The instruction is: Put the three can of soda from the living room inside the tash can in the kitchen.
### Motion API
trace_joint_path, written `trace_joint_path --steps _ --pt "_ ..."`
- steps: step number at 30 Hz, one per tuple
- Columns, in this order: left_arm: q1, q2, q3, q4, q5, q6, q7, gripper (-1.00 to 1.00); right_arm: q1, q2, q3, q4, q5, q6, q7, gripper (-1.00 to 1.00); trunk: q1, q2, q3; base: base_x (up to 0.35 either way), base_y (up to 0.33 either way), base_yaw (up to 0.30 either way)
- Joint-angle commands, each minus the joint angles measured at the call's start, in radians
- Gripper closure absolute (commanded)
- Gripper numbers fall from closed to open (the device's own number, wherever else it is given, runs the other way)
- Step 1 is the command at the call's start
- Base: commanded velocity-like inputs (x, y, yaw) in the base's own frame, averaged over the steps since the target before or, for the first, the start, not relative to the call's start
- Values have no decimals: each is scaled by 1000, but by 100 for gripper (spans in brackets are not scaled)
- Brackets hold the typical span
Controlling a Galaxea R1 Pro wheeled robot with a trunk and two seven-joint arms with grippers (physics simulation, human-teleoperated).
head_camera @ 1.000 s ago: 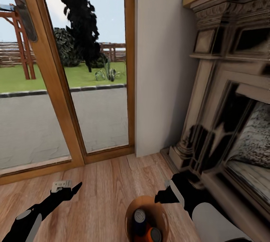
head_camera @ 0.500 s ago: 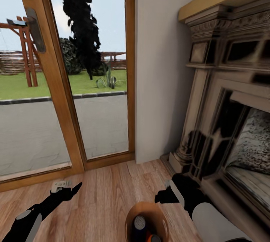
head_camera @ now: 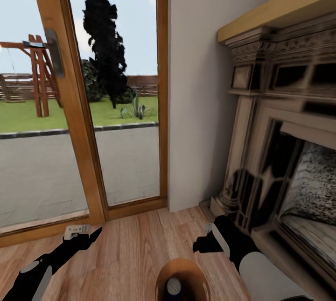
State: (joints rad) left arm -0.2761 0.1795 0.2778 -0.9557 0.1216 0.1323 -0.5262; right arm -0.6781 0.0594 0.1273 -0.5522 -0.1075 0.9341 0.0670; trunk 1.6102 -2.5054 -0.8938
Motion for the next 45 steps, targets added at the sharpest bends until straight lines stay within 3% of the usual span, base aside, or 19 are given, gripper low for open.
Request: trace_joint_path --steps 1,23,45 --pt "0 0 0 0 0 1 0 -100 0 0 0 0 0 0 0 -100 0 0 4 0 0 0" --pt "0 0 0 0 0 4 3 -100 0 -1 0 -5 0 0 -3 -100 -11 7 89 0 0 0" --pt "0 0 0 2 -1 4 3 -100 0 0 0 -6 0 0 -7 -100 -95 161 158 0 0 0"
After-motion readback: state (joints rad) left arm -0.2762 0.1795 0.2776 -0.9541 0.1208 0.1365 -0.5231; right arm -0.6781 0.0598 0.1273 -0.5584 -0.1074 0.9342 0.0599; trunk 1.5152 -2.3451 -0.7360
